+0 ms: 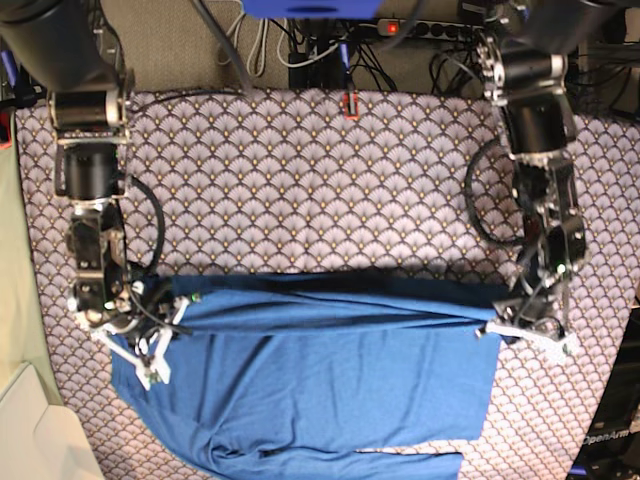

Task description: Fold the T-shirt properly

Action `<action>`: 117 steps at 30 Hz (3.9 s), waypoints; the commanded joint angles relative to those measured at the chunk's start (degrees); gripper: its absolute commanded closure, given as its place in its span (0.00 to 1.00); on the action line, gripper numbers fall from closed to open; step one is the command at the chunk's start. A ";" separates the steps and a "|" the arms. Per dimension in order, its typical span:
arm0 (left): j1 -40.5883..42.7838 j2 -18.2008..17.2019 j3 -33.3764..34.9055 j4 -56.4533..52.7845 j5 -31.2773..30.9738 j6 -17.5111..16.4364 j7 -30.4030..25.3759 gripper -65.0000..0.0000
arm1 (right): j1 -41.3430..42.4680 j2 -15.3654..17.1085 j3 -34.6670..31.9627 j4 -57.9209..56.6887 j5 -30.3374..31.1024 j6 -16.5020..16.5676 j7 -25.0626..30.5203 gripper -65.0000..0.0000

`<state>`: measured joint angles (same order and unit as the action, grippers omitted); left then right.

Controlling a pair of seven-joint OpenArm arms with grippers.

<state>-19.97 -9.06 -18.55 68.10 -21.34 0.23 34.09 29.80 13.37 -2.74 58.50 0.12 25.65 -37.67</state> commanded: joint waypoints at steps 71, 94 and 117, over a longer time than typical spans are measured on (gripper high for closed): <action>-6.54 -7.86 -0.40 -9.15 -0.59 -0.19 -1.87 0.65 | 4.79 8.04 9.03 -14.85 0.28 -0.46 17.32 0.38; 1.02 -4.61 -0.49 -6.69 -0.68 -0.19 -2.04 0.35 | -6.73 5.40 9.29 -3.07 0.28 -0.46 15.74 0.20; 0.85 -1.27 -0.05 -12.84 -0.41 -0.10 -7.23 0.35 | -5.05 5.23 8.94 -7.47 0.28 -0.46 18.02 0.20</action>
<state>-17.65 -9.76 -18.59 54.57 -21.65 -0.32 25.82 23.16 17.80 6.04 50.15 -0.14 25.47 -20.99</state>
